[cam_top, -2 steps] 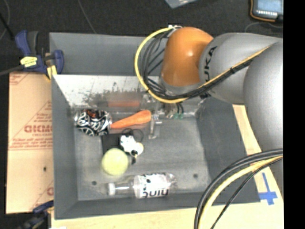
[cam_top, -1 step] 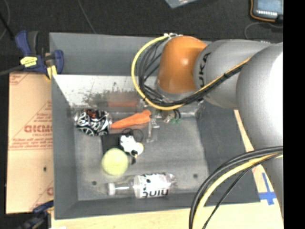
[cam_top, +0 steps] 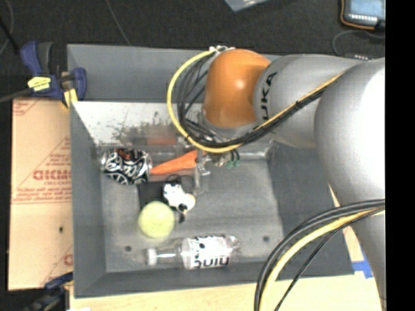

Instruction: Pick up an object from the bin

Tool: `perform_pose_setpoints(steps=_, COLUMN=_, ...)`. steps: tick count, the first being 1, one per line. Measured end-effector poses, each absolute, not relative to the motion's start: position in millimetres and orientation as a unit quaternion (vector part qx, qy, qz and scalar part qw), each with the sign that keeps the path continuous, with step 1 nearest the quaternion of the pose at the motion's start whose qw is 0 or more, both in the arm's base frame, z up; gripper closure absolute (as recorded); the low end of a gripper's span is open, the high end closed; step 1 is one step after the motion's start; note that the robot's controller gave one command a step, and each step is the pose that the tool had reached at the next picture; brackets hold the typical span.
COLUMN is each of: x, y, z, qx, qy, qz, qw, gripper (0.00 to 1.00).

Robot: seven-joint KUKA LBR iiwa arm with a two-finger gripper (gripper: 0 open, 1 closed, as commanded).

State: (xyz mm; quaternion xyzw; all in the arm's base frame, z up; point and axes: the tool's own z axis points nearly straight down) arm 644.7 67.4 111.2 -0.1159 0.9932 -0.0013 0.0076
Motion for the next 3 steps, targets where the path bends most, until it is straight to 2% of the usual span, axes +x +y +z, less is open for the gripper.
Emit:
perform_pose_setpoints(steps=1, x=650.4, y=76, z=87, qx=-0.17, qy=0.985, qz=-0.002, qw=0.01, gripper=0.0)
perform_pose_setpoints(steps=2, x=650.7, y=84, z=82, qx=-0.174, qy=0.985, qz=-0.002, qw=0.009, gripper=0.0)
perform_pose_setpoints(steps=3, x=651.0, y=99, z=82, qx=-0.235, qy=0.972, qz=-0.003, qw=0.011, gripper=0.0)
